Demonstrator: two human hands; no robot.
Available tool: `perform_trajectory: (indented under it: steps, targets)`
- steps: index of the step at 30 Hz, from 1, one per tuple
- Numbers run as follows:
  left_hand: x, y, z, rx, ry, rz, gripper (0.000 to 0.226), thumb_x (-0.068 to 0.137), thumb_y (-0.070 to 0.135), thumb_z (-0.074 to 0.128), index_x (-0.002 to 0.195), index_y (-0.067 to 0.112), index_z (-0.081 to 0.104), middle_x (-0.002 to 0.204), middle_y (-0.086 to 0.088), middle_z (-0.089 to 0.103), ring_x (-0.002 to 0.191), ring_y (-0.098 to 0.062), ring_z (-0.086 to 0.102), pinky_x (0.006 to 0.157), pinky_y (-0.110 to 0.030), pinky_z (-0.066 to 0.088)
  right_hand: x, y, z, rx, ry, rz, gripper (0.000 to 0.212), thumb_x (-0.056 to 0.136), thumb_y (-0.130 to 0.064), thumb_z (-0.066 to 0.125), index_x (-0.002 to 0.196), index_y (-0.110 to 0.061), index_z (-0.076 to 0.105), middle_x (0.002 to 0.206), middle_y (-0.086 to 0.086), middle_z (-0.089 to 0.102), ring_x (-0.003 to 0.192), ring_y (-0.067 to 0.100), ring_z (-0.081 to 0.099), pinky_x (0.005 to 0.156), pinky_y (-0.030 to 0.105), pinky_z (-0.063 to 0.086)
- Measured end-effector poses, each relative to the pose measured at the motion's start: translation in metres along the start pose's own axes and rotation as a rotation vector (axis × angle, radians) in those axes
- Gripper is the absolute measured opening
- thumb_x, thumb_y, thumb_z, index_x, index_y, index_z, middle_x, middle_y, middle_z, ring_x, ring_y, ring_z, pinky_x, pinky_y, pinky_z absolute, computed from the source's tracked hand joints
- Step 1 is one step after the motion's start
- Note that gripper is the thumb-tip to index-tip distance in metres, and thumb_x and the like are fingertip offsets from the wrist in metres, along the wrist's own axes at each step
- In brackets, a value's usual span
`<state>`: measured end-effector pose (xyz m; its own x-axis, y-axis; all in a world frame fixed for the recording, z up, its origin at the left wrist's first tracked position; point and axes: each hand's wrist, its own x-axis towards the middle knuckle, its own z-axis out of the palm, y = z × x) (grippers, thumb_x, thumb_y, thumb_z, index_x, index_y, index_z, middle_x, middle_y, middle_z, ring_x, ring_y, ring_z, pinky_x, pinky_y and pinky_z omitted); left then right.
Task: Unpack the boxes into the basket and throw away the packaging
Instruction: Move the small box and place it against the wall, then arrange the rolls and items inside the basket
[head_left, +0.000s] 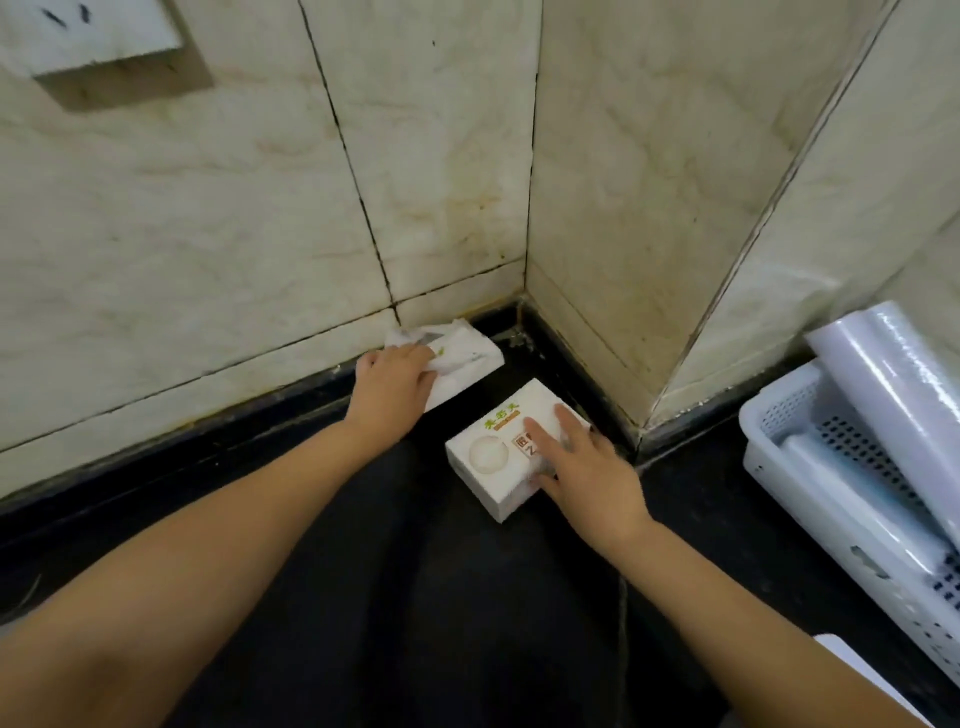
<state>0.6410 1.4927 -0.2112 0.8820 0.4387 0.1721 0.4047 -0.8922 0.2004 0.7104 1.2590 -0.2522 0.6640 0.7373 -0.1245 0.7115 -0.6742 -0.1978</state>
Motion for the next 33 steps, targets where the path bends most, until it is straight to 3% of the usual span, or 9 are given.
perform_trajectory:
  steps: [2, 5, 8, 11, 18, 22, 25, 29, 33]
  targets:
    - [0.008, 0.001, -0.016, -0.084, 0.043, 0.008, 0.020, 0.093, 0.018, 0.049, 0.106, 0.006, 0.060, 0.097, -0.013, 0.064, 0.094, -0.033, 0.056, 0.087, -0.041, 0.038, 0.028, -0.014, 0.001, 0.036, 0.057, 0.041, 0.060, 0.095, -0.043, 0.043, 0.147, -0.039, 0.013, 0.159, 0.007, 0.007, 0.127, 0.038, 0.037, 0.093, 0.046, 0.045]
    - [0.022, 0.007, -0.029, -0.154, 0.128, 0.052, 0.018, 0.091, 0.016, 0.053, 0.102, 0.005, 0.063, 0.091, -0.014, 0.065, 0.086, -0.033, 0.057, 0.084, -0.043, 0.043, 0.072, -0.030, 0.001, 0.120, 0.097, 0.079, 0.060, 0.095, -0.031, 0.046, 0.146, -0.037, 0.015, 0.157, 0.011, 0.008, 0.130, 0.040, 0.030, 0.094, 0.047, 0.043]
    - [0.034, 0.017, -0.025, -0.140, 0.147, 0.071, 0.019, 0.091, 0.016, 0.054, 0.105, 0.006, 0.062, 0.094, -0.012, 0.064, 0.089, -0.031, 0.055, 0.085, -0.040, 0.039, 0.108, -0.032, 0.000, 0.223, 0.121, 0.053, 0.062, 0.093, -0.019, 0.047, 0.146, -0.035, 0.018, 0.157, 0.010, 0.010, 0.135, 0.037, 0.024, 0.096, 0.048, 0.044]
    - [0.042, 0.023, -0.011, -0.138, 0.151, 0.083, 0.020, 0.091, 0.014, 0.054, 0.105, 0.003, 0.061, 0.097, -0.016, 0.062, 0.092, -0.034, 0.054, 0.084, -0.042, 0.040, 0.126, -0.026, -0.001, 0.419, 0.193, 0.094, 0.061, 0.093, -0.011, 0.047, 0.146, -0.025, 0.021, 0.155, 0.011, 0.016, 0.135, 0.035, 0.032, 0.098, 0.048, 0.045]
    - [0.040, 0.034, 0.026, 0.022, 0.045, -0.003, 0.023, 0.094, 0.021, 0.046, 0.110, 0.009, 0.056, 0.108, -0.013, 0.057, 0.101, -0.031, 0.049, 0.080, -0.042, 0.039, 0.076, -0.013, 0.022, 0.561, 0.135, 0.242, 0.074, 0.095, -0.030, 0.048, 0.150, -0.011, 0.002, 0.157, 0.013, 0.018, 0.136, 0.027, 0.037, 0.102, 0.035, 0.041]
    - [0.042, 0.039, 0.018, 0.071, 0.051, -0.040, 0.032, 0.092, 0.026, 0.049, 0.122, 0.014, 0.050, 0.117, -0.011, 0.055, 0.109, -0.030, 0.047, 0.099, -0.046, 0.032, 0.049, -0.005, 0.009, 0.554, 0.158, 0.204, 0.063, 0.097, -0.026, 0.046, 0.149, -0.010, 0.015, 0.155, 0.010, 0.023, 0.137, 0.022, 0.035, 0.109, 0.031, 0.034]
    - [0.036, 0.046, 0.002, 0.109, 0.106, 0.007, 0.051, 0.088, 0.030, 0.056, 0.134, 0.016, 0.039, 0.130, -0.012, 0.048, 0.120, -0.032, 0.043, 0.109, -0.052, 0.021, 0.025, 0.001, -0.013, 0.555, 0.206, 0.144, 0.051, 0.096, -0.021, 0.048, 0.143, -0.009, 0.034, 0.147, 0.009, 0.038, 0.128, 0.020, 0.046, 0.106, 0.031, 0.040]
    - [0.016, 0.074, -0.022, 0.030, 0.174, 0.191, 0.044, 0.086, 0.021, 0.060, 0.126, 0.009, 0.049, 0.126, -0.017, 0.052, 0.116, -0.038, 0.047, 0.103, -0.053, 0.031, -0.019, 0.022, -0.049, 0.514, 0.277, 0.155, 0.032, 0.095, -0.017, 0.048, 0.125, -0.011, 0.057, 0.122, 0.009, 0.060, 0.105, 0.021, 0.061, 0.091, 0.035, 0.050]
    - [-0.016, 0.128, -0.023, -0.149, 0.042, 0.444, 0.030, 0.088, 0.018, 0.056, 0.117, 0.009, 0.058, 0.113, -0.014, 0.059, 0.105, -0.032, 0.053, 0.090, -0.044, 0.042, -0.080, 0.056, -0.076, 0.485, 0.389, 0.263, 0.024, 0.093, -0.016, 0.050, 0.109, -0.017, 0.067, 0.102, 0.006, 0.068, 0.091, 0.020, 0.064, 0.080, 0.029, 0.050]
